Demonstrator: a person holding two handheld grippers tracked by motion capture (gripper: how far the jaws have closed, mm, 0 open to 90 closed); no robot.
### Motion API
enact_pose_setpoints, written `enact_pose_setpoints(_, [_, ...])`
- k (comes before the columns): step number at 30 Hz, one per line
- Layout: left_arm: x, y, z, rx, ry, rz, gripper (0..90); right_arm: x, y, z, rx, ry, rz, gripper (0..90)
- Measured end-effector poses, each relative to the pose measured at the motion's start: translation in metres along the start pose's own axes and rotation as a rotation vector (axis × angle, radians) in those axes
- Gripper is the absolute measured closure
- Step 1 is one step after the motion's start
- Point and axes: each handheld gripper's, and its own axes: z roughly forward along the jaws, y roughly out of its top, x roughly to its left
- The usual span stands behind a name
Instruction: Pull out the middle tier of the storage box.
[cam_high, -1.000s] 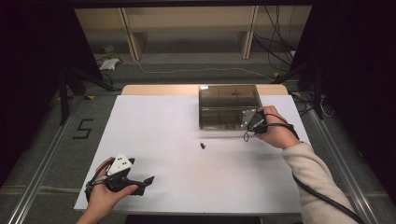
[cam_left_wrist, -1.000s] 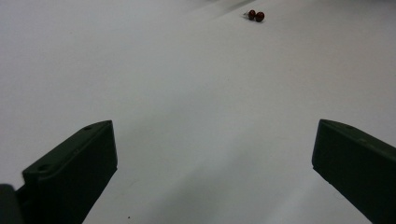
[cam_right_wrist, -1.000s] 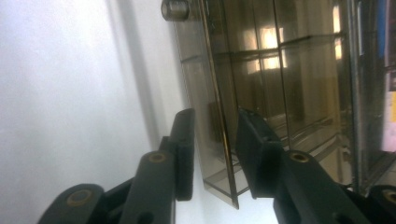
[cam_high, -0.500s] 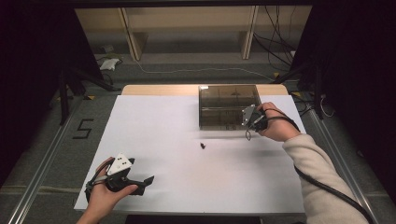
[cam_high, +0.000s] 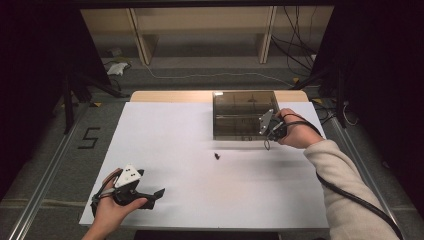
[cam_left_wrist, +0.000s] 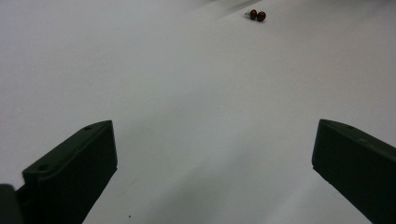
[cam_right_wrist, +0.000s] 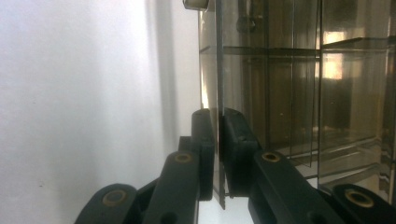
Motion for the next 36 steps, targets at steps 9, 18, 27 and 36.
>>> enact_pose_setpoints(9, [0.0,0.0,0.0,0.0,-0.001,0.001,0.0,0.003,-0.003,-0.002,-0.015,0.019,-0.016,85.1])
enact_pose_setpoints(18, [0.0,0.0,0.001,0.0,-0.001,0.001,0.0,0.007,-0.006,-0.004,-0.023,0.024,-0.018,85.4])
enact_pose_setpoints(27, [0.0,0.0,0.001,0.001,-0.001,0.0,0.0,0.011,-0.008,-0.006,-0.031,0.034,-0.023,85.6])
enact_pose_setpoints(36, [0.0,0.0,0.001,0.001,0.0,0.0,0.0,0.015,-0.009,-0.006,-0.047,0.035,-0.028,85.8])
